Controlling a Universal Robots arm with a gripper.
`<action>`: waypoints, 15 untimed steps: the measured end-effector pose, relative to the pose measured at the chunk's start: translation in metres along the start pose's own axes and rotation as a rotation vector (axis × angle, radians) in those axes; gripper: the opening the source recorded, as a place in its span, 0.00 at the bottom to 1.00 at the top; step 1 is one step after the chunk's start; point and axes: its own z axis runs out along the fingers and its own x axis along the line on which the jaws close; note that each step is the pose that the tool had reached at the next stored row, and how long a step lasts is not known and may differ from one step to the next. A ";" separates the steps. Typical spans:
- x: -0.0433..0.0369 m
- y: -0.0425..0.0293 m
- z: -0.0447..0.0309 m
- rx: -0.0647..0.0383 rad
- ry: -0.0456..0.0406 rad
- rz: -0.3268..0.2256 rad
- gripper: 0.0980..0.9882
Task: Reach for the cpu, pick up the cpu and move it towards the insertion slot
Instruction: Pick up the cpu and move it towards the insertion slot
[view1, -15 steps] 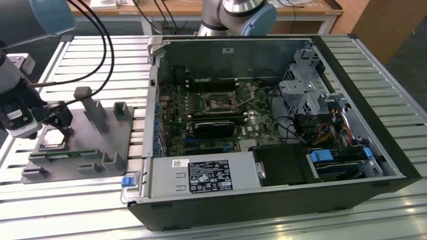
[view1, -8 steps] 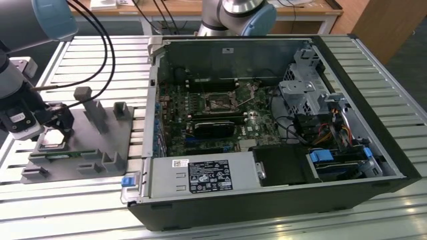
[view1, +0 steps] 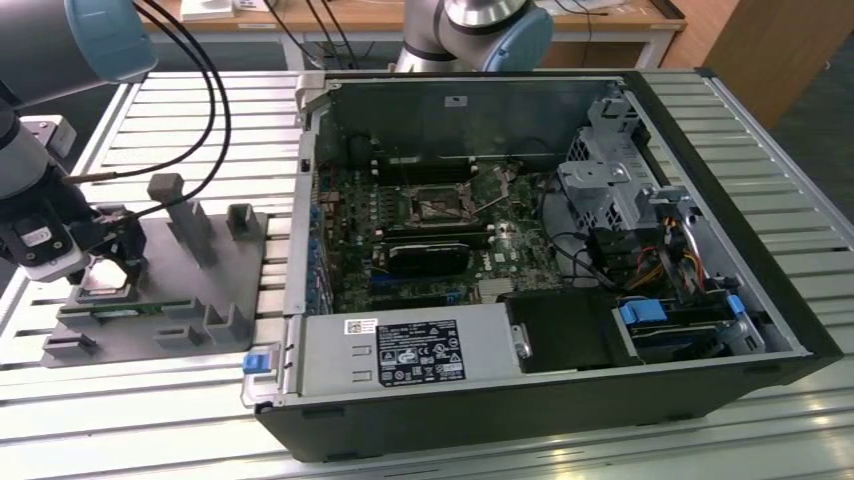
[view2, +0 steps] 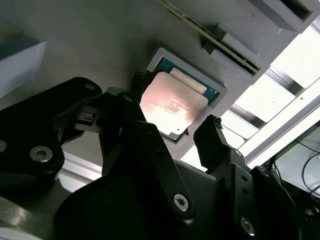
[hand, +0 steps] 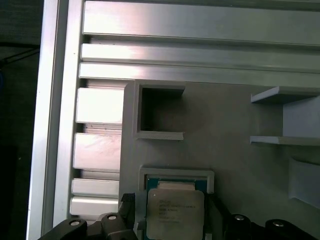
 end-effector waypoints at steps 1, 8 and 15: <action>-0.0001 0.0000 0.0001 0.000 -0.0001 0.000 0.65; -0.0016 -0.0001 0.0002 0.000 -0.0003 0.000 0.56; -0.0020 -0.0001 0.0001 0.000 -0.0002 0.000 0.50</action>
